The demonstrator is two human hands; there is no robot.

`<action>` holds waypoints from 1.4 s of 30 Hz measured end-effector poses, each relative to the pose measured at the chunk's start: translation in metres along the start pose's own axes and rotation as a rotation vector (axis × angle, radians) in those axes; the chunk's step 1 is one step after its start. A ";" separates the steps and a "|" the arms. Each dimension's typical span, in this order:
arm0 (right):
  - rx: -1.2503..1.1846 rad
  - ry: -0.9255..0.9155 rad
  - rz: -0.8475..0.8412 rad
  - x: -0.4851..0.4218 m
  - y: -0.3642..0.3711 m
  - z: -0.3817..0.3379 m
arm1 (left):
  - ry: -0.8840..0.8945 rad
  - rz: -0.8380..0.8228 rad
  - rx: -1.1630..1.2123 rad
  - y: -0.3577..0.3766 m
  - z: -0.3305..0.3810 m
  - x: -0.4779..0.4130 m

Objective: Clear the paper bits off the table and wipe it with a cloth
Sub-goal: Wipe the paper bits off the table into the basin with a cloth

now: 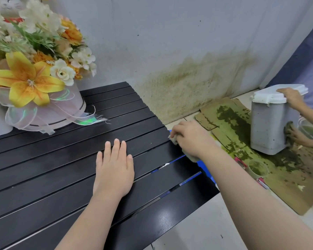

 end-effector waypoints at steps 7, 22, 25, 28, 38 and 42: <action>0.107 0.171 -0.001 -0.003 -0.011 0.039 | -0.004 -0.005 0.004 0.000 0.000 0.000; 0.039 0.123 0.114 0.016 -0.034 0.029 | 0.060 0.062 0.133 -0.027 0.011 0.011; -0.219 0.147 0.208 0.036 -0.043 0.028 | 0.103 0.031 0.120 -0.021 0.024 0.040; -0.387 0.103 0.023 0.054 -0.013 0.009 | 0.100 -0.014 0.061 -0.009 0.030 0.057; -0.011 0.079 0.158 0.018 -0.020 0.008 | 0.076 -0.008 0.048 -0.009 0.030 0.057; 0.200 0.037 0.015 0.000 0.001 -0.001 | 0.080 -0.007 0.044 -0.009 0.030 0.057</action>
Point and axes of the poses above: each hand's wrist, its own x-axis away from the middle knuckle, its own y-axis out of the palm, z = x × y, the point moved 10 cm from there along -x, towards the middle knuckle, and after that the axes turned 8 degrees about -x, right-handed, at the moved point
